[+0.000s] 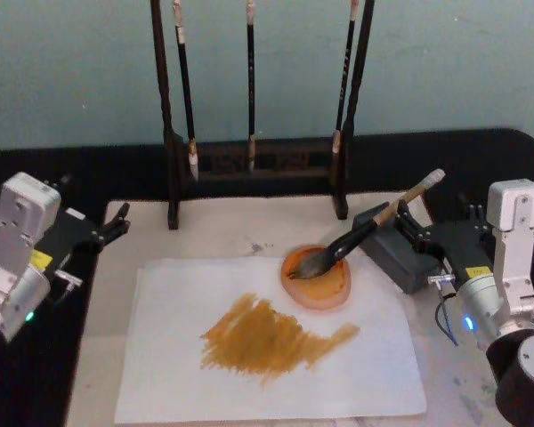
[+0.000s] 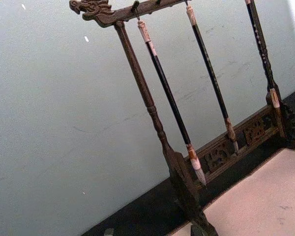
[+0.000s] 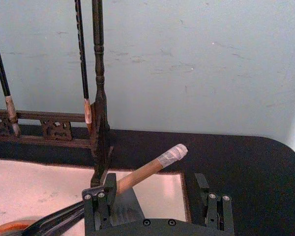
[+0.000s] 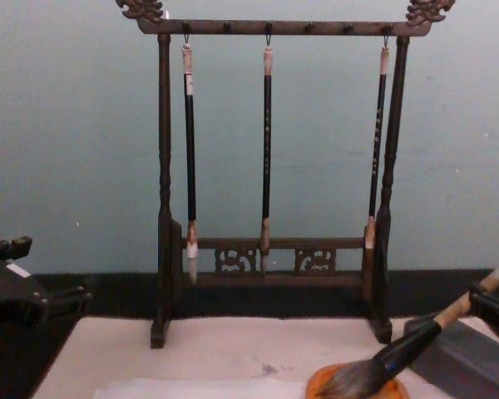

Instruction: Pick up the brush from the inkstone, write on the paper, then place the brush back to its original position.

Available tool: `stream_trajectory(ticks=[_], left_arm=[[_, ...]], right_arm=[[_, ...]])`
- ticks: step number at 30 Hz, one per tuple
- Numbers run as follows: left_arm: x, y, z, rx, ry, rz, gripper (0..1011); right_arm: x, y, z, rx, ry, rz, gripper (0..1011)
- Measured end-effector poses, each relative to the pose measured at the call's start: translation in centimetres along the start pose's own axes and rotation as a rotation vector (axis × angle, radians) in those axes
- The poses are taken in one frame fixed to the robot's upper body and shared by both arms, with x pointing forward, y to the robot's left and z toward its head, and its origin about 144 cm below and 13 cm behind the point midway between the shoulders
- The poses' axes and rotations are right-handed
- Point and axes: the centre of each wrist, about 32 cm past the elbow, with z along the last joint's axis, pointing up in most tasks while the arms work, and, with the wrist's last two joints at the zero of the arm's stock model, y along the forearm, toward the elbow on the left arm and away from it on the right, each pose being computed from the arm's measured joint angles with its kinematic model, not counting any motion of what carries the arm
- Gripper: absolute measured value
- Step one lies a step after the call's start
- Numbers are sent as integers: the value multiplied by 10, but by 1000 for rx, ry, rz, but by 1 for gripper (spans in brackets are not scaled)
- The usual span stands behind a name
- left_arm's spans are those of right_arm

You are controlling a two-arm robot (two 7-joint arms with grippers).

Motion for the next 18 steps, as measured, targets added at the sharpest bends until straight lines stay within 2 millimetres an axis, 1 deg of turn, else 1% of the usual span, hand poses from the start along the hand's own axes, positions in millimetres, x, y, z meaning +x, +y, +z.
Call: stream_trajectory(ticks=[18], left_arm=[[0,0,0,0,0,0,1010]], right_arm=[[0,0,0,2,-1,0,1000]])
